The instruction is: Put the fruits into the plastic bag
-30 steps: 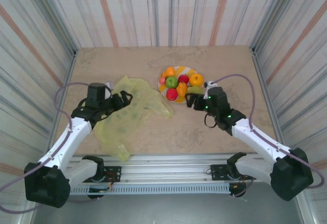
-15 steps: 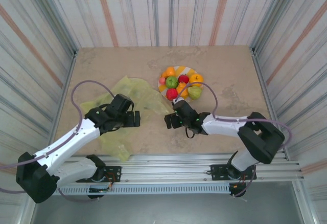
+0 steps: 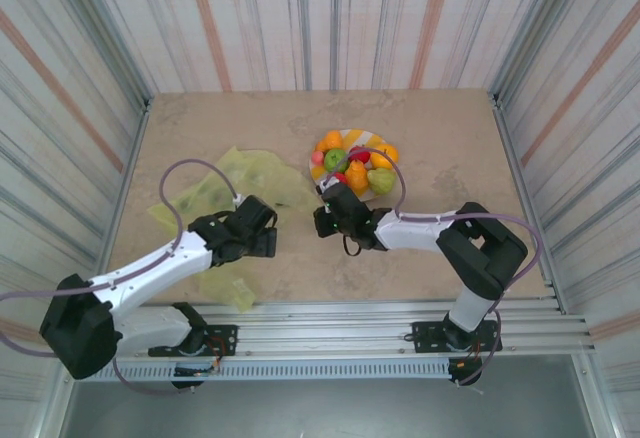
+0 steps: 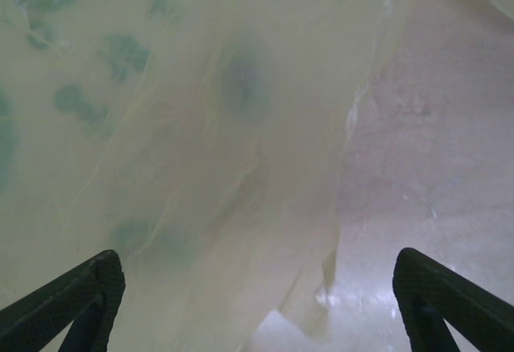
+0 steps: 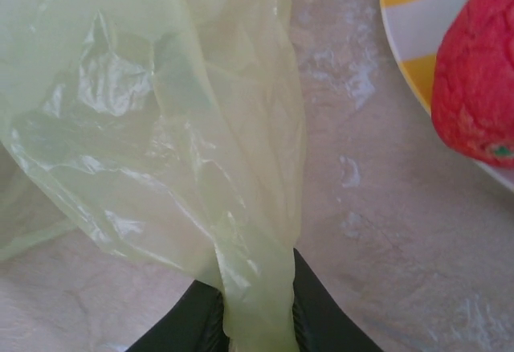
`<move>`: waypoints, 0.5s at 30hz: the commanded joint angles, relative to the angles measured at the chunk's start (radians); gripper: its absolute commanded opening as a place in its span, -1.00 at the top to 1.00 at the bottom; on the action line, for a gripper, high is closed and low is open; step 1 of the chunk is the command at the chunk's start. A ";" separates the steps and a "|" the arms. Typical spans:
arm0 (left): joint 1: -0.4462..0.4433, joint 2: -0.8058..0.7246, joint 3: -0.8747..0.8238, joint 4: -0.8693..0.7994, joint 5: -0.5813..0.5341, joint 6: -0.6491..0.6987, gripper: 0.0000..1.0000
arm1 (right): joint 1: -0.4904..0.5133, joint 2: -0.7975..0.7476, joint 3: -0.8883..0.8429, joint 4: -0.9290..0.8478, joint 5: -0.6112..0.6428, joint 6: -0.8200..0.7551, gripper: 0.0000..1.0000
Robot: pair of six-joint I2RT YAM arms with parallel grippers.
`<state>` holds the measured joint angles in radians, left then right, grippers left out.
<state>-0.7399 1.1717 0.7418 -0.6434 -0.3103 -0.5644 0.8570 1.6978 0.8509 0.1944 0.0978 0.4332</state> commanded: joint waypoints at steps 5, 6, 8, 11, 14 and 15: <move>0.018 0.111 0.005 0.133 -0.119 0.051 -0.42 | -0.018 0.009 0.053 -0.043 -0.027 -0.005 0.62; 0.023 0.124 0.004 0.146 -0.119 0.061 -0.38 | -0.019 0.007 0.056 -0.049 -0.027 -0.006 0.63; 0.032 0.149 0.007 0.154 -0.134 0.076 -0.23 | -0.023 0.003 0.061 -0.056 -0.029 -0.007 0.63; 0.059 0.169 0.010 0.164 -0.136 0.089 0.05 | -0.028 0.000 0.078 -0.073 -0.029 -0.007 0.65; 0.106 0.167 -0.006 0.224 -0.071 0.115 0.44 | -0.035 0.006 0.102 -0.080 -0.041 -0.007 0.67; 0.126 0.166 -0.007 0.238 -0.039 0.119 0.58 | -0.037 0.012 0.113 -0.082 -0.047 -0.005 0.68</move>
<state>-0.6506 1.3392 0.7414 -0.4644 -0.3866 -0.4686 0.8314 1.6981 0.9199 0.1410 0.0711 0.4328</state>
